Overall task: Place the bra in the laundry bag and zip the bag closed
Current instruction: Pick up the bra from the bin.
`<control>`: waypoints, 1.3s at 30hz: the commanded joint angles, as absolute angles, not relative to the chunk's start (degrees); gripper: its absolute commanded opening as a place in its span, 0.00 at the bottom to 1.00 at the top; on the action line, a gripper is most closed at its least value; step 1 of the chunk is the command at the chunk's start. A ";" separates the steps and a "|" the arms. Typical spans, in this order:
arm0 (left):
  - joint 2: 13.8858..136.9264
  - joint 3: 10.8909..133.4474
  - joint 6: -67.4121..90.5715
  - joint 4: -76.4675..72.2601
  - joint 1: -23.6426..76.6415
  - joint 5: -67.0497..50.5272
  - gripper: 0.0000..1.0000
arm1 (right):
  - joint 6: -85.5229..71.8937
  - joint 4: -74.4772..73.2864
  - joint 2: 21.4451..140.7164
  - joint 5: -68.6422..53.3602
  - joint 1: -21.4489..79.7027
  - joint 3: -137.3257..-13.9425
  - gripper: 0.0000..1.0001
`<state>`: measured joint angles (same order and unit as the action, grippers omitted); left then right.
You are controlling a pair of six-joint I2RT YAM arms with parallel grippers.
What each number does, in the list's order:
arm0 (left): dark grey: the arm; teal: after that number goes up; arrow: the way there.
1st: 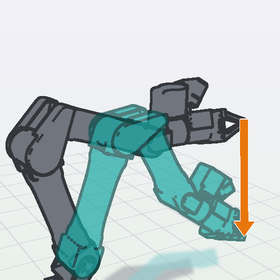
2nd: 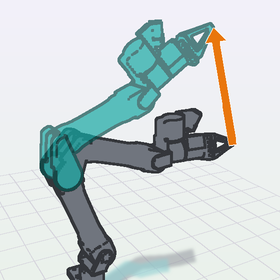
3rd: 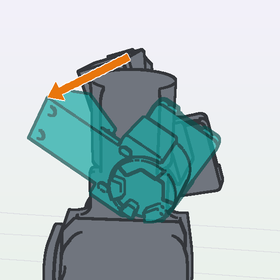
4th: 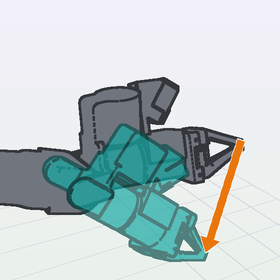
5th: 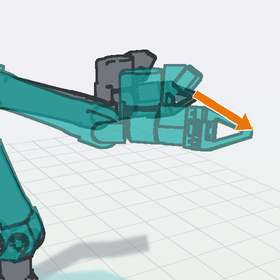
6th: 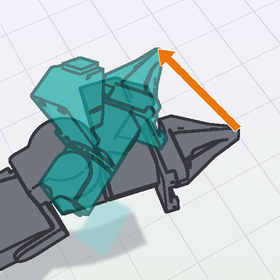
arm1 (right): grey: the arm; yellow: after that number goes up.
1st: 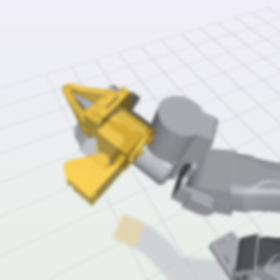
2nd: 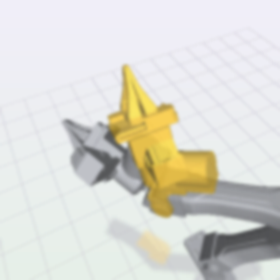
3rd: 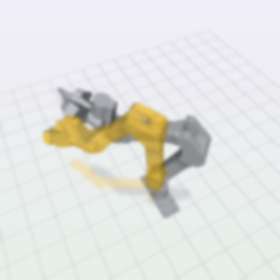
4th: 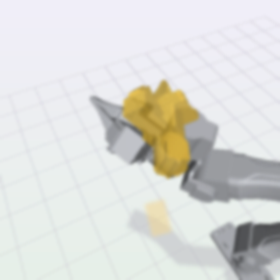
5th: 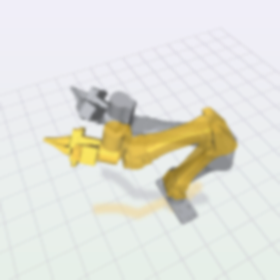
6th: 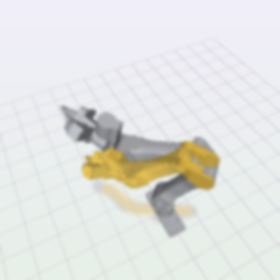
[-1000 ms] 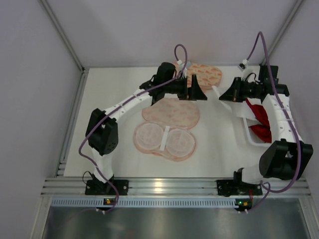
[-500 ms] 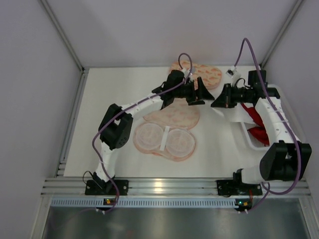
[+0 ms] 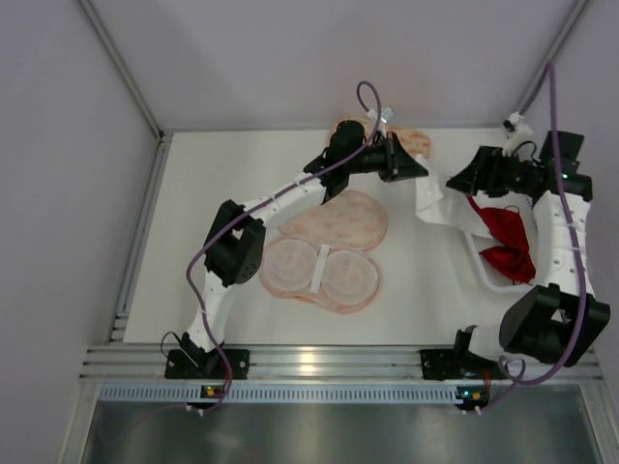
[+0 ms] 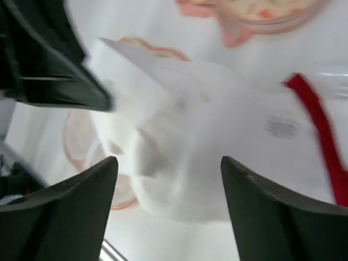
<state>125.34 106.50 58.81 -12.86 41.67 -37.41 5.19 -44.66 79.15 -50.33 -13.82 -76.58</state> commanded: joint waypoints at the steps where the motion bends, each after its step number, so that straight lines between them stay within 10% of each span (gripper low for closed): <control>1: 126.29 113.19 63.36 -27.49 41.84 -41.56 0.00 | 12.02 -45.17 71.65 -46.33 -22.92 -77.19 0.80; 18: 130.53 129.46 70.93 -48.07 42.54 -43.07 0.00 | 21.45 -45.26 66.44 -43.77 -33.57 -68.37 0.87; 39: 112.42 124.02 66.80 -40.08 40.96 -48.42 0.00 | 9.06 -42.37 69.43 -56.15 -35.51 -69.35 0.95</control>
